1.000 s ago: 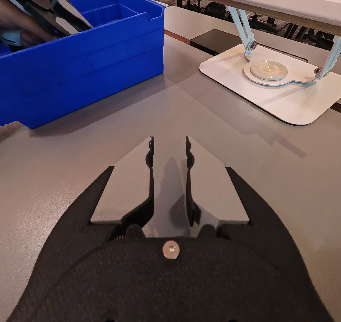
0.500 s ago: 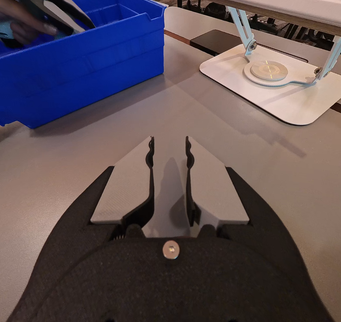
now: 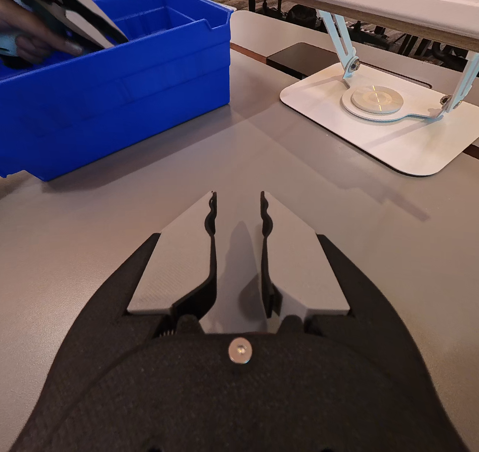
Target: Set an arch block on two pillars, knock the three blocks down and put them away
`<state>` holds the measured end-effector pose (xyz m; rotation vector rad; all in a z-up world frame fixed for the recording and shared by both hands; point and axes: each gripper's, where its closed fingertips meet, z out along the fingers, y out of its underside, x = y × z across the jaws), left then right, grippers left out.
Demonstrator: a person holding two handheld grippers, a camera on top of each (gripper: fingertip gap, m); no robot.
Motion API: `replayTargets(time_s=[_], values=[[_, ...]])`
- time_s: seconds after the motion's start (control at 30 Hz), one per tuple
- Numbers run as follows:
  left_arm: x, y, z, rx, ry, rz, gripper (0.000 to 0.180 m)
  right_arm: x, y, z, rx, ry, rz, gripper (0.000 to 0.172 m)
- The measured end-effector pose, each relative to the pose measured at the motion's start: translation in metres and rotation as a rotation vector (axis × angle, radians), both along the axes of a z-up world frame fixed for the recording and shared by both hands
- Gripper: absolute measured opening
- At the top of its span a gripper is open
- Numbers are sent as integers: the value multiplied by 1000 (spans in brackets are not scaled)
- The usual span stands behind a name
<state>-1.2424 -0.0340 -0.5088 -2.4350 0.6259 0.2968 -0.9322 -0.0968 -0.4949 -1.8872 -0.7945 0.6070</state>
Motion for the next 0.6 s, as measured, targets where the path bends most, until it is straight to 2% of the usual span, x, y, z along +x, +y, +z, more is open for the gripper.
replayTargets(time_s=[0.1, 0.27, 0.33, 0.6], values=[[-6, -7, -5, -41, 62, -16, 41, 0, 0, 0, 1, -1, 0, 31], [3, -13, -12, -84, 52, -60, 36, 0, 0, 0, 0, -1, 1, 31], [6, -18, -19, -128, 41, -77, 24, 0, 0, 0, 1, -2, 1, 31], [-1, -20, -22, -139, 78, -71, 36, 0, 0, 0, 2, -2, 0, 31]])
